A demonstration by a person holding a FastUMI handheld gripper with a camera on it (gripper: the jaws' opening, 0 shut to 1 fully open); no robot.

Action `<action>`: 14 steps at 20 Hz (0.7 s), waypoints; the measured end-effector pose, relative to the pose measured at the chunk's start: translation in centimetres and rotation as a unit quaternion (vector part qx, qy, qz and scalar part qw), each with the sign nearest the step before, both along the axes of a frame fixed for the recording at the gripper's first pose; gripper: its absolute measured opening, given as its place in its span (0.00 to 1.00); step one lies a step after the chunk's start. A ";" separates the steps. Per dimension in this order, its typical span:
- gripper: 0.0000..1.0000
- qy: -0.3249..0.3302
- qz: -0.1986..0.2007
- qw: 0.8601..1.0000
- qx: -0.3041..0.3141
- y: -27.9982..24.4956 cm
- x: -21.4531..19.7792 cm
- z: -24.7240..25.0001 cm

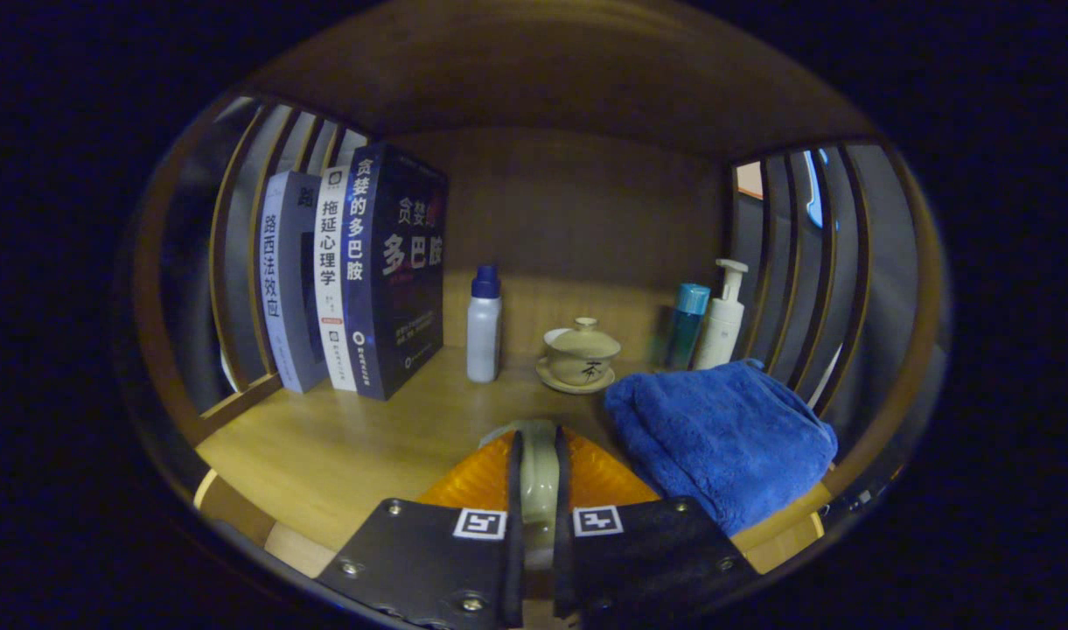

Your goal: Pull open the drawer, take out the items inside it, and place them on the countertop above the cabinet.

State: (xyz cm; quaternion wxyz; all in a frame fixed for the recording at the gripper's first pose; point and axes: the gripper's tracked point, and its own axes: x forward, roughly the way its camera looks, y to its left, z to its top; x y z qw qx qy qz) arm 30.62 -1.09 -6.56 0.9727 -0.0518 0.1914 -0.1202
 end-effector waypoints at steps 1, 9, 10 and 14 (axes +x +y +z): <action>0.14 -0.003 -0.003 1.000 0.003 -0.1 0.3 -0.1; 0.20 -0.014 -0.014 0.999 0.031 -0.6 1.5 -0.3; 0.20 -0.009 -0.016 0.999 0.041 -0.7 1.5 -0.4; 0.28 0.033 -0.024 0.996 0.081 -1.0 0.1 -1.4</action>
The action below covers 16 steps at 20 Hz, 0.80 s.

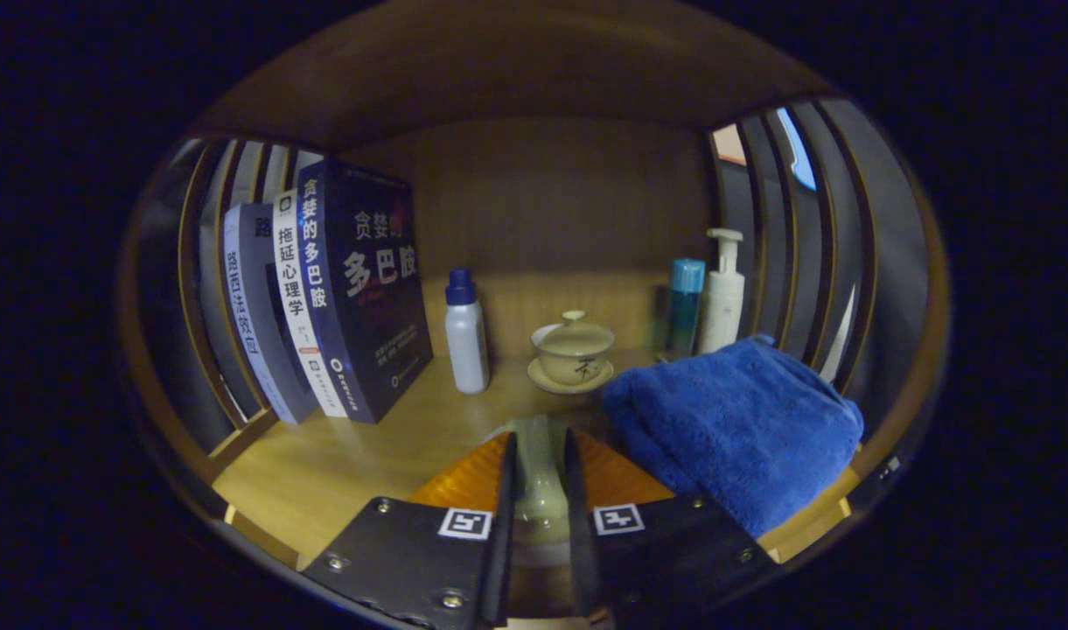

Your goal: Pull open the drawer, take out the items inside it, and place them on the countertop above the cabinet.

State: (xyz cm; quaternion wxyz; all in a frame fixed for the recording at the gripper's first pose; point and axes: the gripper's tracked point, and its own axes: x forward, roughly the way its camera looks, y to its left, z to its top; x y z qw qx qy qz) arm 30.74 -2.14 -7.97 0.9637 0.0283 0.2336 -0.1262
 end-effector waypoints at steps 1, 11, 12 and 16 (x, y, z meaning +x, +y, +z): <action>0.29 0.004 -0.002 1.000 -0.005 -0.2 -0.7 0.2; 0.94 -0.033 0.052 0.995 -0.074 3.3 -9.6 6.3; 0.96 -0.038 0.051 0.995 -0.070 3.9 -10.7 6.9; 0.98 -0.058 0.048 0.995 -0.058 6.0 -15.7 9.0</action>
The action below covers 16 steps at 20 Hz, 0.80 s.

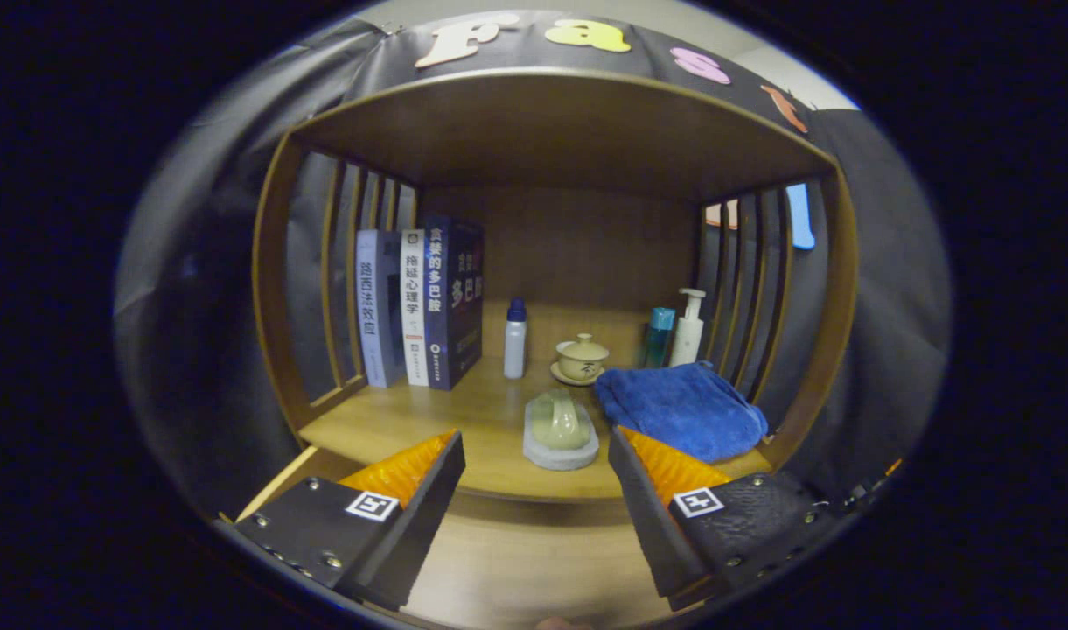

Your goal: Pull open the drawer, take out the items inside it, and place them on the countertop above the cabinet.

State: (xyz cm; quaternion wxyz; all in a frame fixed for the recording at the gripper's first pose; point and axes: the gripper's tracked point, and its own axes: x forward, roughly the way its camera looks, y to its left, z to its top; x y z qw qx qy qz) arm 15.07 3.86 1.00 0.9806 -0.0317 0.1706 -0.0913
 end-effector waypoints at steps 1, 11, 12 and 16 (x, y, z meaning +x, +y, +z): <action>0.99 -0.005 -0.004 1.000 0.007 0.5 -1.5 0.4; 0.98 -0.035 0.016 0.999 0.030 4.6 -16.5 2.1; 0.98 -0.040 0.012 0.999 0.024 4.4 -17.9 1.7; 0.98 -0.039 0.004 0.999 0.030 4.4 -22.5 -1.3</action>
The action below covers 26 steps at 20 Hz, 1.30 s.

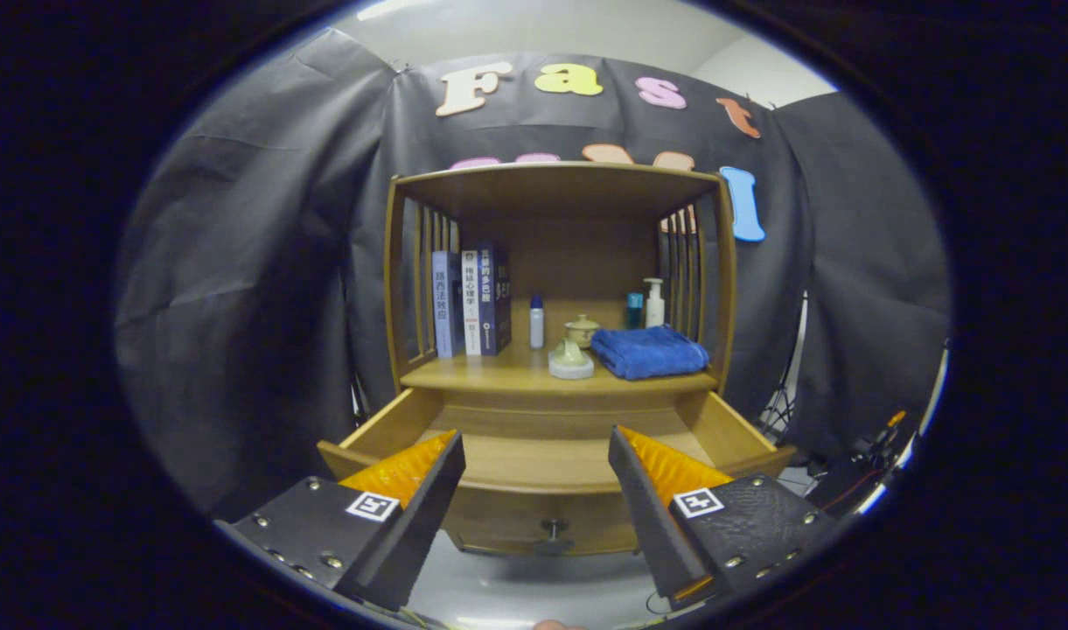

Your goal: Pull open the drawer, take out the items inside it, and place them on the countertop above the cabinet.

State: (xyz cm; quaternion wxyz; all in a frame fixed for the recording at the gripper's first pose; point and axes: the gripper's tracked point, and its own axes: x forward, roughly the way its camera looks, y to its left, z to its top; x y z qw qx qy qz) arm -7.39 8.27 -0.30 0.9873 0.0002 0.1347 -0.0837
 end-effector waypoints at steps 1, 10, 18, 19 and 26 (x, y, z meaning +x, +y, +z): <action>0.98 0.003 0.000 1.000 0.004 0.1 -0.9 -0.8; 0.98 0.004 -0.001 1.000 -0.016 -0.9 -3.2 -7.8; 0.98 0.026 0.005 1.000 -0.015 -1.5 -1.6 -13.9; 0.98 0.029 0.003 0.999 -0.016 -1.8 -1.2 -14.5; 0.99 0.043 -0.015 0.999 0.002 -3.4 2.6 -18.5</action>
